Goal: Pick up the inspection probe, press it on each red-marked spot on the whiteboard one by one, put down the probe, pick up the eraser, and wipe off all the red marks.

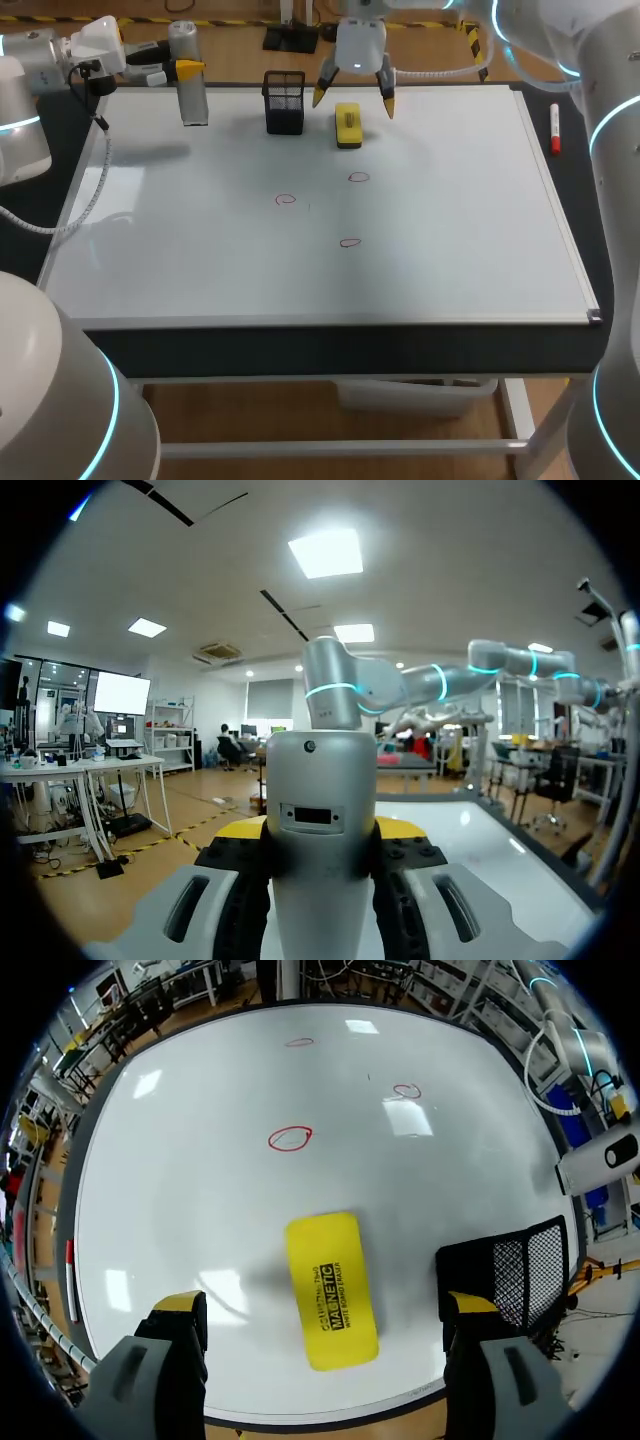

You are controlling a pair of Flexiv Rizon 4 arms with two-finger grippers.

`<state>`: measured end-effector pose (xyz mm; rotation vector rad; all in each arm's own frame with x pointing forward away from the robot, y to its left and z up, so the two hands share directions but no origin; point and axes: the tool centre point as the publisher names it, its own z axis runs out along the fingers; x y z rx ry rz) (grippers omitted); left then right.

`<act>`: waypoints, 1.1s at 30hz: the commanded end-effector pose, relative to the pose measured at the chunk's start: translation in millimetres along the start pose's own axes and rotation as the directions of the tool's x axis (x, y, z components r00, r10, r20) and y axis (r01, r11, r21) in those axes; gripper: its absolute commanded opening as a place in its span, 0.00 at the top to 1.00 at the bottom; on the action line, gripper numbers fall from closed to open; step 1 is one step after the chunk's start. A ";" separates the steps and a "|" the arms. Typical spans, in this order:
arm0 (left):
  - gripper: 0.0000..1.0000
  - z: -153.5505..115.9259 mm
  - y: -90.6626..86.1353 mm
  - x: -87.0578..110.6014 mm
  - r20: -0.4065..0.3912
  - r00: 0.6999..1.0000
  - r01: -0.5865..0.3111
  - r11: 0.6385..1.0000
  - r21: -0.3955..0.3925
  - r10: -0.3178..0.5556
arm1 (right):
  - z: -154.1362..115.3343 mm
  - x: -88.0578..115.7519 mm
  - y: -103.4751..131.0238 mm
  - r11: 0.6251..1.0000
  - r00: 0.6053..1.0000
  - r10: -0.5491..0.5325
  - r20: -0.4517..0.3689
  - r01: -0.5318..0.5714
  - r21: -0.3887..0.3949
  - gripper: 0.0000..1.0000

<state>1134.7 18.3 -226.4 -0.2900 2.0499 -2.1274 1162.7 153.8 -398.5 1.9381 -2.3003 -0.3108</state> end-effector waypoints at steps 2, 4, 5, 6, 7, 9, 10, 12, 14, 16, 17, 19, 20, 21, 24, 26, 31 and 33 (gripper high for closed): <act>1.00 0.1 -1.4 1.7 0.004 1.000 -0.002 1.000 -0.001 0.002 | 11.6 -8.1 -15.2 0.988 0.976 -0.026 -0.215 -0.007 -0.153 0.00; 1.00 0.1 -1.4 1.7 0.004 1.000 -0.002 1.000 -0.001 0.002 | 14.4 -7.5 -15.4 0.988 0.977 -0.038 -0.208 0.005 -0.156 0.00; 1.00 0.1 -1.4 1.7 0.004 1.000 -0.002 1.000 -0.001 0.002 | 15.5 -7.5 -14.6 0.988 0.977 -0.043 -0.208 0.010 -0.156 0.00; 1.00 0.1 -1.4 1.7 0.004 1.000 -0.002 1.000 -0.001 0.002 | 16.7 -7.6 -13.9 0.987 0.976 -0.050 -0.211 0.016 -0.157 0.00; 1.00 0.1 -1.4 1.7 0.004 1.000 -0.002 1.000 -0.001 0.002 | 18.1 -7.4 -13.7 0.987 0.975 -0.055 -0.214 0.021 -0.157 0.00; 1.00 0.1 -1.4 1.7 0.004 1.000 -0.002 1.000 -0.001 0.002 | 19.5 -6.6 -13.9 0.987 0.976 -0.062 -0.211 0.028 -0.160 0.00; 1.00 0.1 -1.4 1.7 0.004 1.000 -0.002 1.000 -0.001 0.002 | 19.8 -6.4 -13.9 0.986 0.975 -0.068 -0.209 0.034 -0.160 0.00; 1.00 0.1 -1.4 1.7 0.004 1.000 -0.002 1.000 -0.001 0.002 | 20.1 -6.1 -13.8 0.986 0.976 -0.080 -0.202 0.047 -0.160 0.00; 1.00 0.1 -1.4 1.7 0.004 1.000 -0.002 1.000 -0.001 0.002 | 20.9 -4.2 -15.3 0.985 0.978 -0.086 -0.190 0.055 -0.161 0.00; 1.00 0.1 -1.4 1.7 0.004 1.000 -0.002 1.000 -0.001 0.002 | 21.1 -4.3 -15.3 0.985 0.981 -0.097 -0.165 0.071 -0.159 0.00; 1.00 0.1 -1.4 1.7 0.004 1.000 -0.002 1.000 -0.001 0.002 | 21.0 -4.0 -15.3 0.985 0.982 -0.098 -0.163 0.072 -0.158 0.00; 1.00 0.1 -1.4 1.7 0.004 1.000 -0.002 1.000 -0.001 0.002 | 21.3 -3.5 -15.6 0.983 0.985 -0.110 -0.136 0.088 -0.159 0.00; 1.00 0.1 -1.4 1.7 0.004 1.000 -0.002 1.000 -0.001 0.002 | 21.5 -3.1 -15.8 0.983 0.985 -0.113 -0.133 0.091 -0.160 0.00; 1.00 0.1 -1.4 1.7 0.004 1.000 -0.002 1.000 -0.001 0.002 | 21.7 -2.9 -15.9 0.982 0.985 -0.115 -0.130 0.093 -0.162 0.00; 1.00 0.1 -1.4 1.7 0.004 1.000 -0.002 1.000 -0.001 0.002 | 23.0 -2.2 -16.6 0.981 0.987 -0.120 -0.106 0.101 -0.167 0.00; 1.00 0.1 -1.4 1.7 0.004 1.000 -0.002 1.000 -0.001 0.002 | 23.9 -2.1 -16.9 0.981 0.987 -0.119 -0.106 0.100 -0.168 0.00; 1.00 0.1 -1.4 1.7 0.004 1.000 -0.002 1.000 -0.001 0.002 | 26.9 -1.6 -17.9 0.980 0.989 -0.116 -0.095 0.099 -0.174 0.00; 1.00 0.1 -1.4 1.7 0.004 1.000 -0.002 1.000 -0.001 0.002 | 28.0 -1.4 -17.9 0.979 0.989 -0.116 -0.094 0.098 -0.177 0.00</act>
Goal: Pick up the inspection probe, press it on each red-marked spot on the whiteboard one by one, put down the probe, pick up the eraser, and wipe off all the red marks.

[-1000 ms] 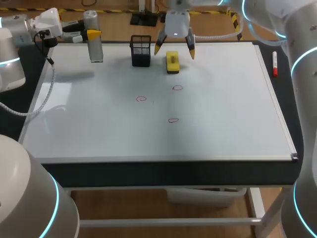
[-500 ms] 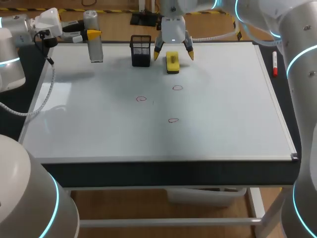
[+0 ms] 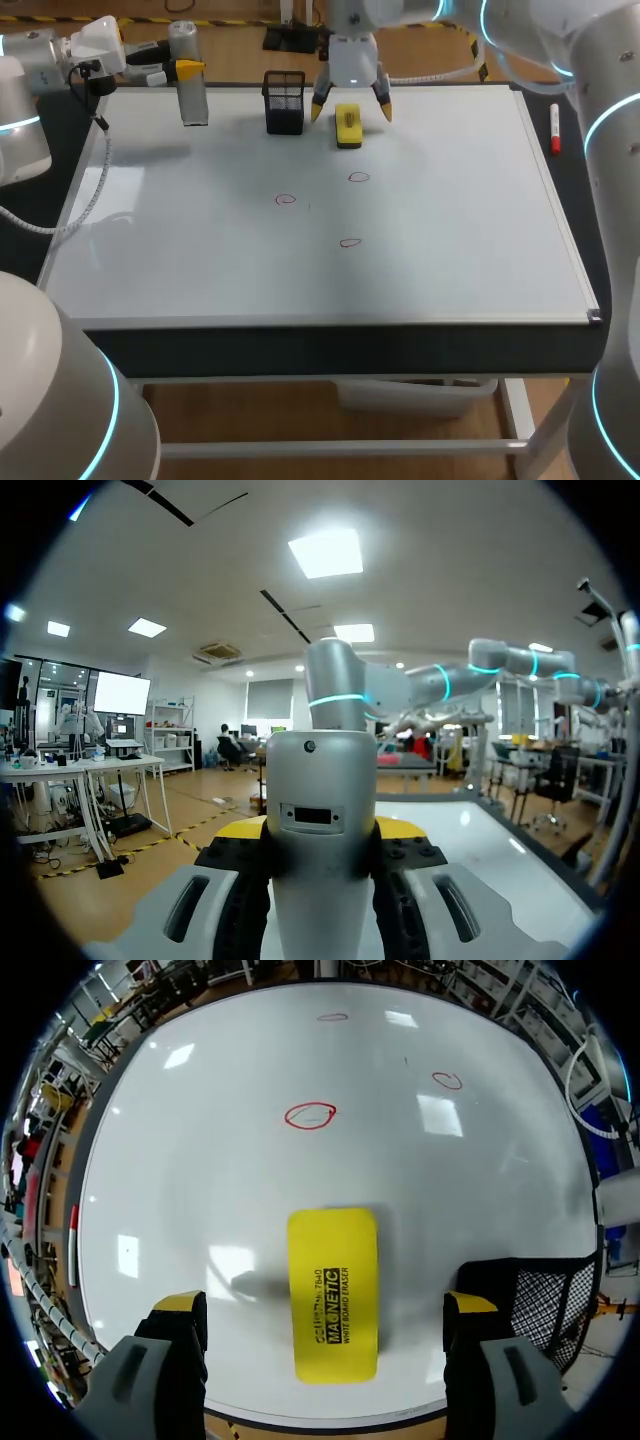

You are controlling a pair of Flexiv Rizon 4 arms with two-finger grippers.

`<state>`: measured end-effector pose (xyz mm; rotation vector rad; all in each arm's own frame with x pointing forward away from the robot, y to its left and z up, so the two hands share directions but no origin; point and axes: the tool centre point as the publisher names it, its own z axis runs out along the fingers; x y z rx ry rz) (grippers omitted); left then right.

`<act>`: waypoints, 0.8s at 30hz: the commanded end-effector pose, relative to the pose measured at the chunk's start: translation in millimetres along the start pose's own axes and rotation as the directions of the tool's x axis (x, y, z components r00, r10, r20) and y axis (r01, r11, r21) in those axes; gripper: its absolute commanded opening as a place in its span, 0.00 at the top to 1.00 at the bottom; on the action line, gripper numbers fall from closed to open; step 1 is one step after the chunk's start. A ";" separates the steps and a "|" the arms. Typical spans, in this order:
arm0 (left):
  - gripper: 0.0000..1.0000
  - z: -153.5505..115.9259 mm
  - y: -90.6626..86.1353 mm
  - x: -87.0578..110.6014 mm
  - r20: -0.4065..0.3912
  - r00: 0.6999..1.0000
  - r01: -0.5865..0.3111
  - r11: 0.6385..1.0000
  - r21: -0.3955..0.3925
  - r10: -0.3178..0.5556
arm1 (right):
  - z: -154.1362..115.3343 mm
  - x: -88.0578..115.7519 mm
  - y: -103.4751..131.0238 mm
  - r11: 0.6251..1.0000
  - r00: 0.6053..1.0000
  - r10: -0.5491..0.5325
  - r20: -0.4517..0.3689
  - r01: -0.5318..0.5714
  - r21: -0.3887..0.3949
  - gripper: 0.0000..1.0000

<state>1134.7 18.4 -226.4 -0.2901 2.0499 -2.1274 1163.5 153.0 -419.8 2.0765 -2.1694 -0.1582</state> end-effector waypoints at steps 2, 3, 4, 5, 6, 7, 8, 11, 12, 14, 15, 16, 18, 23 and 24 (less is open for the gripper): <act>1.00 0.1 -1.4 1.7 0.004 1.000 -0.002 1.000 -0.001 0.002 | 9.3 -2.8 -10.6 0.972 1.000 -0.001 0.003 0.002 -0.236 0.00; 1.00 0.1 -1.4 1.7 0.004 1.000 -0.002 1.000 -0.001 0.002 | 9.9 -3.4 -9.7 0.971 1.000 -0.002 0.004 0.003 -0.237 0.00; 1.00 0.1 -1.4 1.7 0.004 1.000 -0.002 1.000 -0.001 0.002 | 10.4 -3.7 -9.3 0.971 1.000 -0.002 0.004 0.003 -0.238 0.00; 1.00 0.1 -1.4 1.7 0.004 1.000 -0.002 1.000 -0.001 0.002 | 10.7 -3.9 -9.1 0.971 1.000 -0.002 0.004 0.003 -0.240 0.00; 1.00 0.1 -1.4 1.7 0.004 1.000 -0.002 1.000 -0.001 0.002 | 11.1 -3.9 -9.1 0.971 1.000 -0.002 0.005 0.003 -0.241 0.00; 1.00 0.1 -1.4 1.7 0.004 1.000 -0.002 1.000 -0.001 0.002 | 11.2 -4.0 -9.1 0.970 1.000 -0.001 0.005 0.002 -0.241 0.00; 1.00 0.1 -1.4 1.7 0.004 1.000 -0.002 1.000 -0.001 0.002 | 11.3 -4.1 -9.2 0.970 1.000 0.000 0.004 0.001 -0.242 0.00; 1.00 0.1 -1.4 1.7 0.004 1.000 -0.002 1.000 -0.001 0.002 | 11.4 -5.5 -8.8 0.970 1.000 -0.001 -0.001 0.001 -0.243 0.00; 1.00 0.1 -1.4 1.7 0.004 1.000 -0.002 1.000 -0.001 0.002 | 11.5 -5.6 -8.8 0.970 1.000 -0.001 -0.001 0.001 -0.243 0.00; 1.00 0.1 -1.4 1.7 0.004 1.000 -0.002 1.000 -0.001 0.002 | 12.0 -5.8 -8.8 0.970 1.000 0.001 0.000 -0.001 -0.245 0.00; 1.00 0.1 -1.4 1.7 0.004 1.000 -0.002 1.000 -0.001 0.002 | 12.1 -5.8 -8.7 0.969 1.000 0.003 0.000 -0.003 -0.245 0.00; 1.00 0.1 -1.4 1.7 0.004 1.000 -0.002 1.000 -0.001 0.002 | 12.2 -5.8 -8.7 0.969 1.000 0.003 0.001 -0.003 -0.246 0.00; 1.00 0.1 -1.4 1.7 0.004 1.000 -0.002 1.000 -0.001 0.002 | 11.5 -6.6 -7.6 0.969 1.000 0.003 0.000 -0.003 -0.246 0.00; 1.00 0.1 -1.4 1.7 0.004 1.000 -0.002 1.000 -0.001 0.002 | 9.1 -7.8 -6.2 0.969 1.000 0.004 0.004 -0.003 -0.245 0.00; 1.00 0.1 -1.4 1.7 0.004 1.000 -0.002 1.000 -0.001 0.002 | 9.0 -7.9 -6.1 0.969 1.000 0.006 0.004 -0.005 -0.246 0.00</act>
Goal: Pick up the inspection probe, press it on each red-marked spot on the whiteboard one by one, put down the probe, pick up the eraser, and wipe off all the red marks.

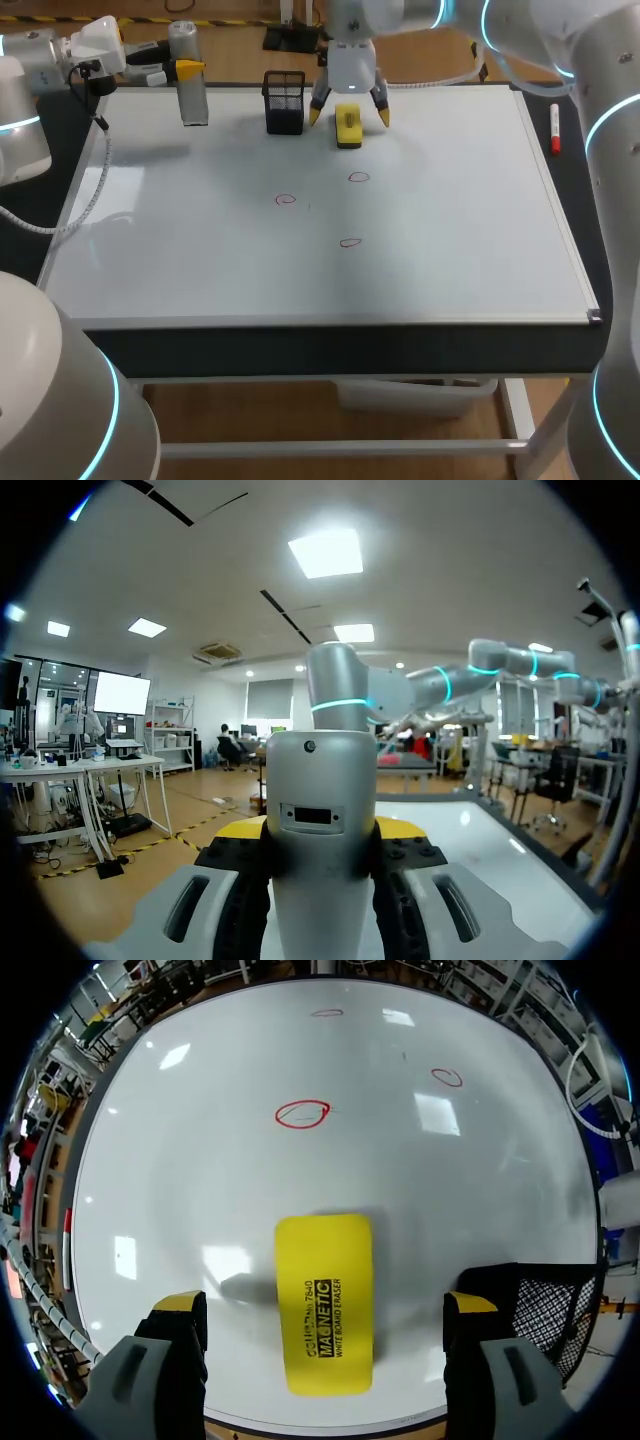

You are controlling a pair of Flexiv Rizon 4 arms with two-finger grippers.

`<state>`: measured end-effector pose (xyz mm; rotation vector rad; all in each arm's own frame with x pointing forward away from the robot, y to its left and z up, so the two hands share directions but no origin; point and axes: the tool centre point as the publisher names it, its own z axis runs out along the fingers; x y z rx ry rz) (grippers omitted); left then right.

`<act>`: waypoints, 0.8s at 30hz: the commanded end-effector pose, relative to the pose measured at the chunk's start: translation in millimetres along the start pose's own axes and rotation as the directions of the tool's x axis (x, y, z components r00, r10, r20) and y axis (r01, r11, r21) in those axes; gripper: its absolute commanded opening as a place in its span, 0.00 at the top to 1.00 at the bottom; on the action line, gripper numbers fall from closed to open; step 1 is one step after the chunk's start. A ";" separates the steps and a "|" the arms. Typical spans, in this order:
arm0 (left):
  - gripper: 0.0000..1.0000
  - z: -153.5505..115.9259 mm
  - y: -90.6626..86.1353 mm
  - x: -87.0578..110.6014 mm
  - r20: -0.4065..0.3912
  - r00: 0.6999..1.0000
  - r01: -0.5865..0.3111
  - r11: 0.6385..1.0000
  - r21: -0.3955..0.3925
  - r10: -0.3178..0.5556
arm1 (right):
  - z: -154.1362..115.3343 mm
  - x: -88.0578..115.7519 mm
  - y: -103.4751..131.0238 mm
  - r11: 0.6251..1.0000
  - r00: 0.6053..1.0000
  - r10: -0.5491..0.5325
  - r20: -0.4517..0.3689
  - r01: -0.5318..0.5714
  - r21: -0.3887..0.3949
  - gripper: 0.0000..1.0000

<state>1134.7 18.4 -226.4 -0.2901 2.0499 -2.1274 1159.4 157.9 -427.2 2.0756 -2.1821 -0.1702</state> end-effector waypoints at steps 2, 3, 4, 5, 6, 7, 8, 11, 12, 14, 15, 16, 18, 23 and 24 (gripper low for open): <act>1.00 0.1 -1.3 1.7 0.004 1.000 -0.002 1.000 -0.001 0.002 | 0.9 -3.0 -8.9 0.969 1.000 0.004 -0.008 -0.006 -0.247 0.00; 1.00 0.1 -1.3 1.7 0.004 1.000 -0.002 1.000 -0.001 0.002 | 0.8 -3.0 -8.6 0.969 1.000 0.006 -0.007 -0.007 -0.247 0.00; 1.00 0.1 -1.3 1.7 0.004 1.000 -0.002 1.000 -0.001 0.002 | 0.5 -2.9 -8.2 0.969 1.000 0.006 -0.006 -0.008 -0.247 0.00; 1.00 0.1 -1.3 1.7 0.004 1.000 -0.002 1.000 -0.001 0.002 | 0.3 -2.9 -7.9 0.969 1.000 0.007 -0.005 -0.009 -0.246 0.00; 1.00 0.1 -1.3 1.7 0.004 1.000 -0.002 1.000 -0.001 0.002 | 0.1 -2.9 -7.5 0.969 1.000 0.008 -0.004 -0.009 -0.247 0.00; 1.00 0.1 -1.3 1.7 0.004 1.000 -0.002 1.000 -0.001 0.002 | -0.1 -2.8 -7.2 0.969 1.000 0.008 -0.003 -0.009 -0.247 0.00; 1.00 0.1 -1.3 1.7 0.004 1.000 -0.002 1.000 -0.001 0.002 | -0.1 -2.8 -7.0 0.969 1.000 0.009 -0.003 -0.009 -0.248 0.00; 1.00 0.1 -1.3 1.7 0.004 1.000 -0.002 1.000 -0.001 0.002 | -1.4 -2.2 -5.4 0.968 1.000 0.012 0.004 -0.010 -0.250 0.00; 1.00 0.1 -1.3 1.7 0.004 1.000 -0.002 1.000 -0.001 0.002 | -2.2 -2.2 -4.8 0.968 1.000 0.012 0.005 -0.011 -0.250 0.00; 1.00 0.1 -1.3 1.7 0.004 1.000 -0.002 1.000 -0.001 0.002 | -3.8 -2.6 -3.2 0.969 1.000 0.010 0.007 -0.008 -0.248 0.00; 1.00 0.1 -1.3 1.7 0.004 1.000 -0.002 1.000 -0.001 0.002 | -4.0 -2.6 -3.1 0.969 1.000 0.009 0.008 -0.007 -0.248 0.00; 1.00 0.1 -1.3 1.7 0.004 1.000 -0.002 1.000 -0.001 0.002 | -4.4 -2.5 -2.5 0.969 1.000 0.010 0.009 -0.007 -0.247 0.00; 1.00 0.1 -1.3 1.7 0.004 1.000 -0.002 1.000 -0.001 0.002 | -4.8 -2.3 -1.5 0.969 1.000 0.010 0.012 -0.006 -0.245 0.00; 1.00 0.1 -1.3 1.7 0.004 1.000 -0.002 1.000 -0.001 0.002 | -3.4 -1.0 0.2 0.969 1.000 0.012 0.013 -0.008 -0.248 0.00; 1.00 0.1 -1.3 1.7 0.004 1.000 -0.002 1.000 -0.001 0.002 | -2.7 -0.4 0.2 0.968 1.000 0.013 0.013 -0.009 -0.250 0.03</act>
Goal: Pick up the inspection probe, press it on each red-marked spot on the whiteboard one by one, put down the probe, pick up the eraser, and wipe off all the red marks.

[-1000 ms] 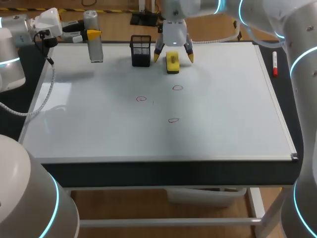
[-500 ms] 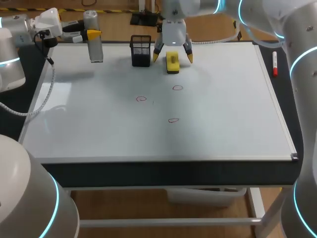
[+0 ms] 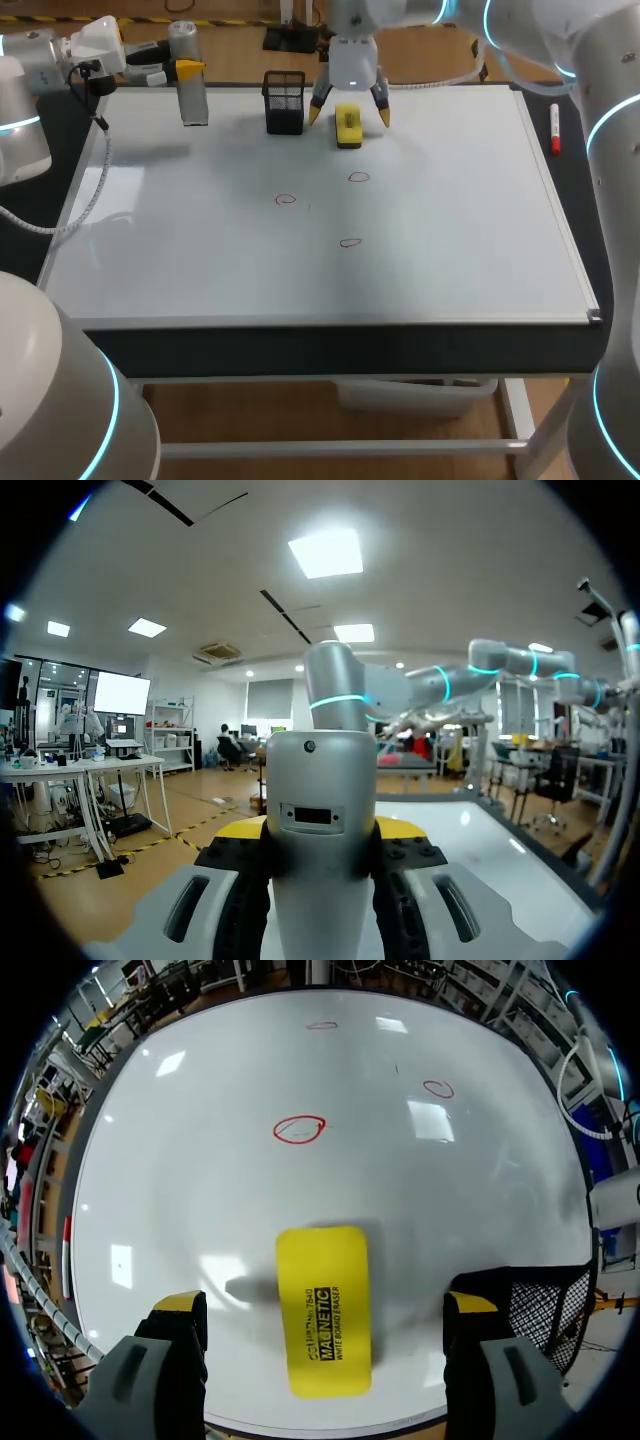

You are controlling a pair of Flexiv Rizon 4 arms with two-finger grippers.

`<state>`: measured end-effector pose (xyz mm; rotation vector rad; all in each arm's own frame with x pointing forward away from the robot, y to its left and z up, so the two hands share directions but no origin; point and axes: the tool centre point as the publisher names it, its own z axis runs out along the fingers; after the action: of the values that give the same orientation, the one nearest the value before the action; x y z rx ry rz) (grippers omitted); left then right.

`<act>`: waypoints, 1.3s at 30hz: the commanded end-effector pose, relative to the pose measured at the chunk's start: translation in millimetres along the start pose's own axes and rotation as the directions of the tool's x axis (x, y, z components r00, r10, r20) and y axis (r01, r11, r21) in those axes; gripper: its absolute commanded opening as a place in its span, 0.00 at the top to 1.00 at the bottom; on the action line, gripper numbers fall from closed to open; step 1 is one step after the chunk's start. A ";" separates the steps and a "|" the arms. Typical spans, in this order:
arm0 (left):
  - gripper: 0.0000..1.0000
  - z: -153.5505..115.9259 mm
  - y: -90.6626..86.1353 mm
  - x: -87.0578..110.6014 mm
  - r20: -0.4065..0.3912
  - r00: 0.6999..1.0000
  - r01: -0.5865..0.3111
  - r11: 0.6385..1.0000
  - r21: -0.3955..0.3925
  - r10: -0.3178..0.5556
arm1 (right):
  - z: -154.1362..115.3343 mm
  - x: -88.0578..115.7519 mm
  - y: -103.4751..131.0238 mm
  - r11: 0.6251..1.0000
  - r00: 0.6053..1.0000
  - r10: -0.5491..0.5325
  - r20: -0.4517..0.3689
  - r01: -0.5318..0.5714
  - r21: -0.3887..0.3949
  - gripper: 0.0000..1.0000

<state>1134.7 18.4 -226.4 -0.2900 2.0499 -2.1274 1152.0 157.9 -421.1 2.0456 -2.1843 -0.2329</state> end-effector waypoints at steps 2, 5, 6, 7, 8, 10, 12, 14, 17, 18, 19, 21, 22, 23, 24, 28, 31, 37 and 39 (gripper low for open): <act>1.00 0.1 -1.3 1.7 0.004 1.000 -0.002 1.000 -0.001 0.002 | 2.2 -0.6 -7.9 0.977 1.000 0.001 -0.005 -0.002 -0.212 0.40; 1.00 0.1 -1.3 1.7 0.004 1.000 -0.002 1.000 -0.001 0.002 | 3.2 -0.6 -6.9 0.975 1.000 -0.009 0.007 0.010 -0.223 0.65; 1.00 0.1 -1.3 1.7 0.004 1.000 -0.002 1.000 -0.001 0.002 | 3.4 -0.5 -6.4 0.975 1.000 -0.009 0.009 0.010 -0.224 0.66; 1.00 0.1 -1.3 1.7 0.004 1.000 -0.002 1.000 -0.001 0.002 | 3.6 -0.3 -6.1 0.974 1.000 -0.007 0.009 0.009 -0.225 0.76; 1.00 0.1 -1.3 1.7 0.004 1.000 -0.002 1.000 -0.001 0.002 | 4.0 -0.1 -5.7 0.974 1.000 -0.004 0.011 0.006 -0.228 0.87; 1.00 0.1 -1.3 1.7 0.004 1.000 -0.002 1.000 -0.001 0.002 | 4.0 0.2 -4.9 0.973 1.000 0.000 0.010 0.003 -0.230 1.00; 1.00 0.1 -1.3 1.7 0.004 1.000 -0.002 1.000 -0.001 0.002 | 0.6 0.1 -2.8 0.974 1.000 0.001 0.006 0.000 -0.224 1.00; 1.00 0.1 -1.3 1.7 0.004 1.000 -0.002 1.000 -0.001 0.002 | -3.9 0.8 -0.7 0.977 1.000 0.008 0.004 -0.007 -0.215 1.00; 1.00 0.1 -1.3 1.7 0.004 1.000 -0.002 1.000 -0.001 0.002 | -9.9 2.8 2.0 0.980 1.000 0.018 0.003 -0.017 -0.198 1.00; 1.00 0.1 -1.3 1.7 0.004 1.000 -0.002 1.000 -0.001 0.002 | -11.6 3.2 3.1 0.981 1.000 0.020 0.002 -0.019 -0.192 1.00; 1.00 0.1 -1.3 1.7 0.004 1.000 -0.002 1.000 -0.001 0.002 | -13.0 3.9 4.1 0.982 1.000 0.031 -0.002 -0.031 -0.185 1.00; 1.00 0.1 -1.3 1.7 0.004 1.000 -0.002 1.000 -0.001 0.002 | -15.3 6.6 5.6 0.983 0.999 0.049 0.000 -0.048 -0.177 1.00; 1.00 0.1 -1.3 1.7 0.004 1.000 -0.002 1.000 -0.001 0.002 | -16.1 8.7 6.1 0.983 0.998 0.059 0.002 -0.058 -0.174 1.00; 1.00 0.1 -1.3 1.7 0.004 1.000 -0.002 1.000 -0.001 0.002 | -17.0 10.9 6.7 0.983 0.998 0.068 0.004 -0.067 -0.170 1.00; 1.00 0.1 -1.3 1.7 0.004 1.000 -0.002 1.000 -0.001 0.002 | -18.2 13.7 7.5 0.984 0.997 0.075 0.004 -0.074 -0.165 1.00; 1.00 0.1 -1.3 1.7 0.004 1.000 -0.002 1.000 -0.001 0.002 | -23.2 27.8 10.9 0.984 0.994 0.113 0.007 -0.111 -0.139 1.00; 1.00 0.1 -1.3 1.7 0.004 1.000 -0.002 1.000 -0.001 0.002 | -27.9 39.0 14.4 0.983 0.990 0.142 0.011 -0.140 -0.119 1.00; 1.00 0.1 -1.3 1.7 0.004 1.000 -0.002 1.000 -0.001 0.002 | -35.4 61.0 21.8 0.978 0.980 0.198 0.011 -0.197 -0.073 1.00; 1.00 0.1 -1.3 1.7 0.004 1.000 -0.002 1.000 -0.001 0.002 | -37.3 68.5 24.7 0.974 0.975 0.221 0.009 -0.221 -0.056 1.00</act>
<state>1134.7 18.3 -226.4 -0.2901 2.0499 -2.1274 1144.7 98.3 -392.4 1.7428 -2.3276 -0.3281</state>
